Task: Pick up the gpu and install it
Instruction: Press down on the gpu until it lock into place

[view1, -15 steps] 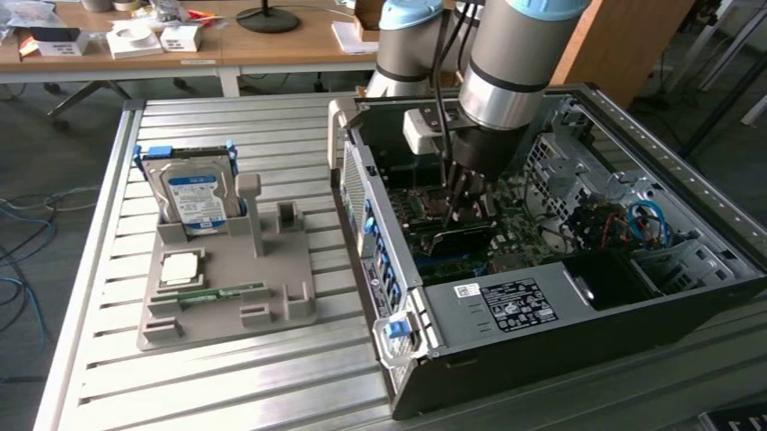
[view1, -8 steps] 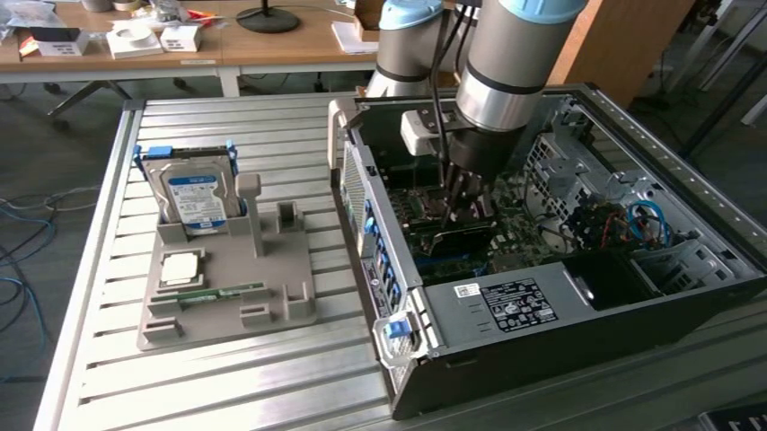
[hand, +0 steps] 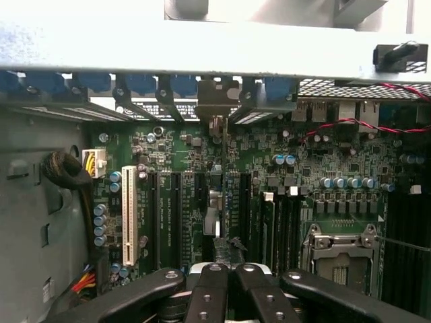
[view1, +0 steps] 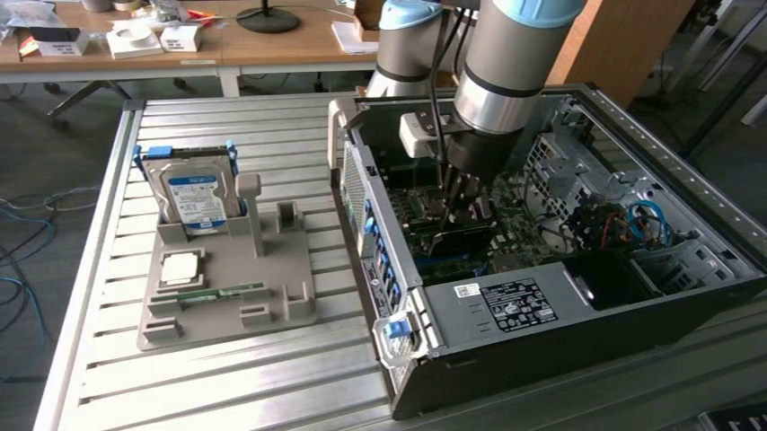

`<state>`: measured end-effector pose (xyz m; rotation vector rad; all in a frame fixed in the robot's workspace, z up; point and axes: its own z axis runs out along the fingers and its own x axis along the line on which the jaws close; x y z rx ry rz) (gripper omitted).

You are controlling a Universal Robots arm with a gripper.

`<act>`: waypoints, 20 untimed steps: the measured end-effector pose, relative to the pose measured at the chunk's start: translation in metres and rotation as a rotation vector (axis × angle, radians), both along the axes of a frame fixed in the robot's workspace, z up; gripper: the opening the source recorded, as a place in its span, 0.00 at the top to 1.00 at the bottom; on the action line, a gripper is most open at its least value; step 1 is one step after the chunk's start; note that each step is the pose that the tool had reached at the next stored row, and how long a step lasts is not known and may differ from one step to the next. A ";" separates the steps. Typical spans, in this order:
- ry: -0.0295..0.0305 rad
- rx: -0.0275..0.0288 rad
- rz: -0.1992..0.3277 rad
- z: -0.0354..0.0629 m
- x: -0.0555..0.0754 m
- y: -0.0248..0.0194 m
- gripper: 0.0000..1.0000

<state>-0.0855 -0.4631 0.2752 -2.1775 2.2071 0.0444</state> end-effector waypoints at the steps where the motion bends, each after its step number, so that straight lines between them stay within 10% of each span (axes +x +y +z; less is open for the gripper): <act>1: -0.0002 0.0002 0.000 -0.0007 -0.001 0.0001 0.89; 20: -0.0002 0.0062 0.000 -0.0065 -0.002 0.0005 0.89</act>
